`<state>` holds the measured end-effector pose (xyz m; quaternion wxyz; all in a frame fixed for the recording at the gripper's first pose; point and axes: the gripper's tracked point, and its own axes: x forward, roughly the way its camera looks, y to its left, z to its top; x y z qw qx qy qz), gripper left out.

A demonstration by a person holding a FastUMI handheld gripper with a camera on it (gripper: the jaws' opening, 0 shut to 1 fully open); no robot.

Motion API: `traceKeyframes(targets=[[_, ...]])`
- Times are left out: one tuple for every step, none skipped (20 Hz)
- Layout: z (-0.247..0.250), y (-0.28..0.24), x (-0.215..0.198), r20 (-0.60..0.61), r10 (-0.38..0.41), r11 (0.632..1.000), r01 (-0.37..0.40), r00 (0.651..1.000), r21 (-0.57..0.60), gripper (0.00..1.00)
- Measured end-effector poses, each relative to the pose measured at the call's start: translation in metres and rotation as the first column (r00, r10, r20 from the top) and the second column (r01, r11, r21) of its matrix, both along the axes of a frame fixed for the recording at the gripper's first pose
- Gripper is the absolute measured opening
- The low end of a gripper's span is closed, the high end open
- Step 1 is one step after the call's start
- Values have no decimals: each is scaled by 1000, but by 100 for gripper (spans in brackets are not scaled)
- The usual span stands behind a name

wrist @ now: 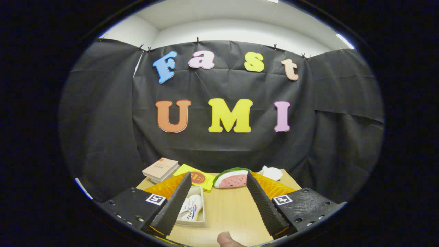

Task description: Open the storage box then place both shoes into the box .Put the left shoe in first, then the right shoe, with the right side of both shoes facing outward in a uniform manner.

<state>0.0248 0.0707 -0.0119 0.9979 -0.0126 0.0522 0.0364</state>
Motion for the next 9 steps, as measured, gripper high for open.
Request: traceKeyframes(targets=[[3,-1,1,5,1,1000,-1,1000,0,98],[6,1,1,9,6,1000,-6,1000,1,98],[8,1,4,11,3,1000,-3,1000,3,98],[10,2,5,10,6,1000,-6,1000,10,98],[11,3,8,10,7,1000,-7,1000,16,98],[13,1,10,10,-1,1000,1,1000,15,98],[15,0,12,13,-2,1000,1,1000,16,98],[17,0,15,18,-2,1000,2,1000,14,98],[19,-3,18,21,-10,1000,10,1000,10,98]])
